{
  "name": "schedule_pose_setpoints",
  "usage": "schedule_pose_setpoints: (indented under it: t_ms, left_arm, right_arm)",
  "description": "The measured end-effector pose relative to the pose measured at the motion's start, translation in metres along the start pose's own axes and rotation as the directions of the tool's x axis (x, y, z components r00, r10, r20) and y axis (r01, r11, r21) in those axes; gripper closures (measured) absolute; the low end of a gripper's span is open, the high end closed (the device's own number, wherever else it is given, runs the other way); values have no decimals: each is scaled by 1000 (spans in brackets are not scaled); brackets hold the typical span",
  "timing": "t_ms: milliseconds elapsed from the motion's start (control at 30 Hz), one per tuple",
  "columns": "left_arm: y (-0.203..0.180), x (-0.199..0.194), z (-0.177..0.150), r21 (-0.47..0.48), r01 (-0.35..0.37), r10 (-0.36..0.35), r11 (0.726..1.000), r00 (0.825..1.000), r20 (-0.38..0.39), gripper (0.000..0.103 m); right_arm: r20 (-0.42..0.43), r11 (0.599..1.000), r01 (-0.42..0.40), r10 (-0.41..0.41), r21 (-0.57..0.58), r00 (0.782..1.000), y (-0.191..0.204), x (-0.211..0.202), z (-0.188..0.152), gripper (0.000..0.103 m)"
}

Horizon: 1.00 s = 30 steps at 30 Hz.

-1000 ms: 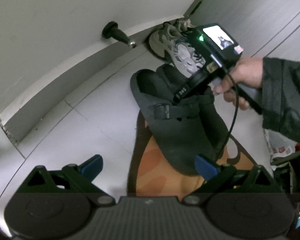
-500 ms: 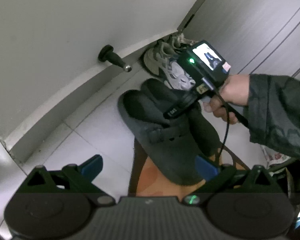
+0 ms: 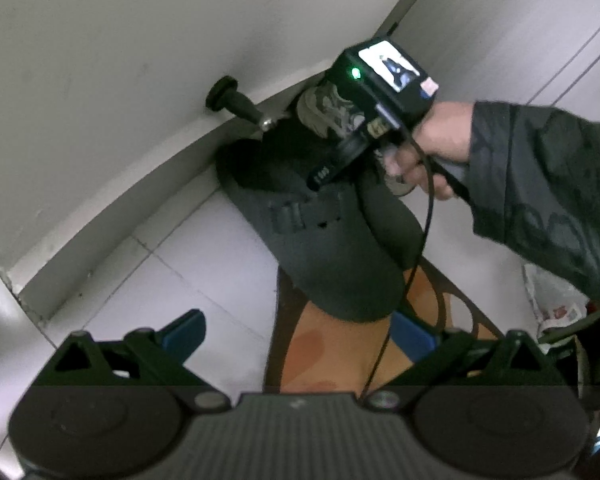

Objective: Organize scattered shoes
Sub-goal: 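Lift the dark grey clogs with the right tool toward the door wall, then set the clogs down beside the sneakers and open the right tool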

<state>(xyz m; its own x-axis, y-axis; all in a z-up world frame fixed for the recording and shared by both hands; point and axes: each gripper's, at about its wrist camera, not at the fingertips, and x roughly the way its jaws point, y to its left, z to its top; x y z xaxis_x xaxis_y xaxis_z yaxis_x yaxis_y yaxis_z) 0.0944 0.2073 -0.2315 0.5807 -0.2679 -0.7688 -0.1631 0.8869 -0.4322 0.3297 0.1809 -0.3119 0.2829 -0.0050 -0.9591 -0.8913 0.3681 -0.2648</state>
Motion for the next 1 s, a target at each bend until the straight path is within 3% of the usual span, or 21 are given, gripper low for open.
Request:
schedule_pose_setpoints:
  t_ms: [167, 367, 500, 700, 1000]
  left_arm:
    - [3, 4, 0, -23, -14, 13, 1000, 1000, -17, 3]
    - [-1, -1, 3, 21, -38, 38, 999, 999, 5, 3]
    - [-8, 0, 2, 72, -14, 14, 997, 1000, -1, 3]
    - [-18, 15, -5, 172, -27, 36, 985, 998, -49, 3]
    - [-38, 15, -26, 254, 32, -8, 967, 996, -94, 3]
  right_arm:
    - [18, 999, 29, -28, -39, 999, 5, 4, 3, 78]
    - [6, 982, -13, 13, 189, 1000, -18, -5, -1, 61]
    - [20, 966, -40, 37, 254, 999, -24, -24, -16, 49]
    - [87, 928, -52, 21, 369, 996, -40, -72, -51, 41]
    - [97, 873, -18, -34, 488, 995, -45, -114, -156, 40]
